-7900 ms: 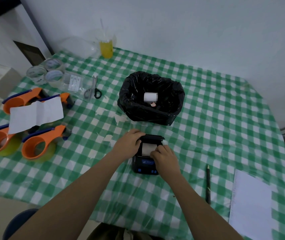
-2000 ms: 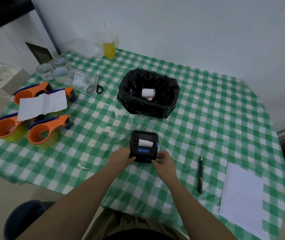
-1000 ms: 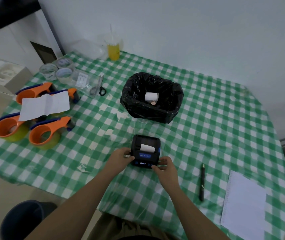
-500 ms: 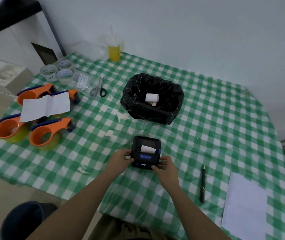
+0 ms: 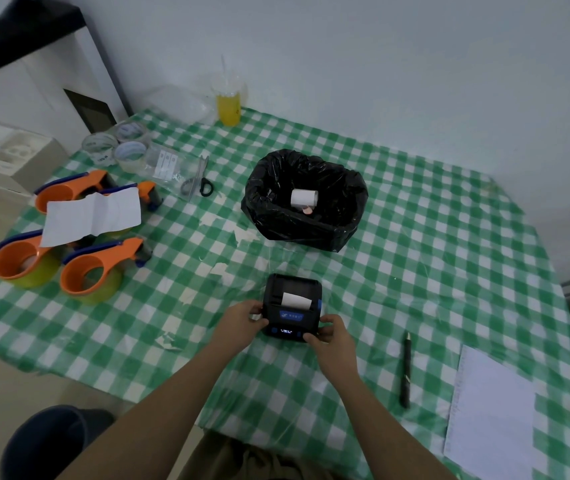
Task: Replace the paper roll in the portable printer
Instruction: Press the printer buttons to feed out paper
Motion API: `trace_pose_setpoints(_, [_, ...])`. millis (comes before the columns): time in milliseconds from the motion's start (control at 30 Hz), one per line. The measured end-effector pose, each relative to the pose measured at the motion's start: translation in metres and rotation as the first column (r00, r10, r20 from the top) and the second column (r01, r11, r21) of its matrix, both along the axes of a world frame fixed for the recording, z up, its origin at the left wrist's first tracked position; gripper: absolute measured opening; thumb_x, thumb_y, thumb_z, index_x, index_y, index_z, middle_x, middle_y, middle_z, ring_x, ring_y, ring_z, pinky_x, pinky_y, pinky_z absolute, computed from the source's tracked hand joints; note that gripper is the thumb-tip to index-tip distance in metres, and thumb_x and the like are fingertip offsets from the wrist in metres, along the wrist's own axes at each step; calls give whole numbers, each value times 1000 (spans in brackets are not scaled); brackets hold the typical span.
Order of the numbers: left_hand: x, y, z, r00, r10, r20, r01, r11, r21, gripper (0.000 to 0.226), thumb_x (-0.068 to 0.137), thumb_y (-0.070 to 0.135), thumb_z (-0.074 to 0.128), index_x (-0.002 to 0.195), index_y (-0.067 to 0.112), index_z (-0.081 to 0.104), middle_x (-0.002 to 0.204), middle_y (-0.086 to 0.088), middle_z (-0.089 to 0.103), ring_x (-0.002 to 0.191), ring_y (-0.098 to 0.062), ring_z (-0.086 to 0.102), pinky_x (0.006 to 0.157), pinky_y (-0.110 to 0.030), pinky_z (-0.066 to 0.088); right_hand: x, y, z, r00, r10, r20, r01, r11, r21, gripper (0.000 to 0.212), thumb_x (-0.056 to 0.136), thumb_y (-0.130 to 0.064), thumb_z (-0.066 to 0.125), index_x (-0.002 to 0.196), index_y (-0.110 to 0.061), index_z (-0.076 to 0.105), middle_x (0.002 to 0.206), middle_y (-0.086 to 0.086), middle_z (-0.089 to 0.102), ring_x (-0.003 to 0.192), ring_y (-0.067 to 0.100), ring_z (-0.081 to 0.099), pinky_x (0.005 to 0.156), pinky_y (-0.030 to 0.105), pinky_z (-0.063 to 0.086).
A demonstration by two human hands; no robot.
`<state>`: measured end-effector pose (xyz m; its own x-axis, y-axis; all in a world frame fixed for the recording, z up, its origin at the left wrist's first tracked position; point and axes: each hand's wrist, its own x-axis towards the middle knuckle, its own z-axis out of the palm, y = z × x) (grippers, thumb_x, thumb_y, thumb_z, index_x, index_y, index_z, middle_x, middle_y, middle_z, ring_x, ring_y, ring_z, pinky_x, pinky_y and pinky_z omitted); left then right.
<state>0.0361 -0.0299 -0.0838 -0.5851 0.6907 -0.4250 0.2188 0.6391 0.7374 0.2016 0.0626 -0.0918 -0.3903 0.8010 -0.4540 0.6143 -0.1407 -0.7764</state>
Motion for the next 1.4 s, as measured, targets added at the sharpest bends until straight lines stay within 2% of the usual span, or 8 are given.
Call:
trace_pose_setpoints(233, [2,0,1,1000,8,4,-8,1000,2,36,82,8,64,118,6,60,121,-14,65,105,-27,63,87,-28,46,1,-2,-1,1000,-19,-15,18,1000,-11,36,82,-13,68,114,-11,51,89,1,61,85,18,60,70,24,44])
trace_pose_setpoints(500, [2,0,2,1000,3,2,-3,1000,10,36,83,7,63,119,4,59,122,-15,64,108,-27,61,87,-27,45,1,-1,-1,1000,3,-5,-3,1000,-4,37,82,-14,68,115,-12,50,92,2,61,86,19,60,73,27,45])
trace_pose_setpoints(700, [1,0,1,1000,-1,1,1,1000,3,36,82,8,64,118,5,60,121,-14,65,109,-26,61,91,-29,46,2,-1,-2,1000,2,-12,-2,1000,1,37,82,-13,68,114,-12,50,92,3,61,86,18,60,68,21,44])
trace_pose_setpoints(933, [1,-1,1,1000,-9,0,9,1000,2,36,82,9,64,118,6,60,121,-14,65,109,-26,61,95,-34,48,2,-1,-2,1000,3,-16,-3,1000,-3,37,81,-12,69,113,-12,50,93,3,62,88,19,61,72,25,45])
trace_pose_setpoints(1167, [1,-1,1,1000,-2,-4,3,1000,6,36,82,9,65,118,6,60,121,-14,66,109,-25,62,92,-30,46,2,-2,-3,1000,0,-23,-1,1000,-2,36,82,-12,68,113,-13,50,93,3,61,89,20,61,75,27,45])
trace_pose_setpoints(1400, [1,-1,2,1000,-19,-11,19,1000,7,36,82,9,64,117,5,61,120,-14,66,112,-25,60,97,-36,49,2,-1,-2,1000,9,-19,-9,1000,4,36,81,-13,69,112,-13,50,91,1,60,88,19,61,75,28,46])
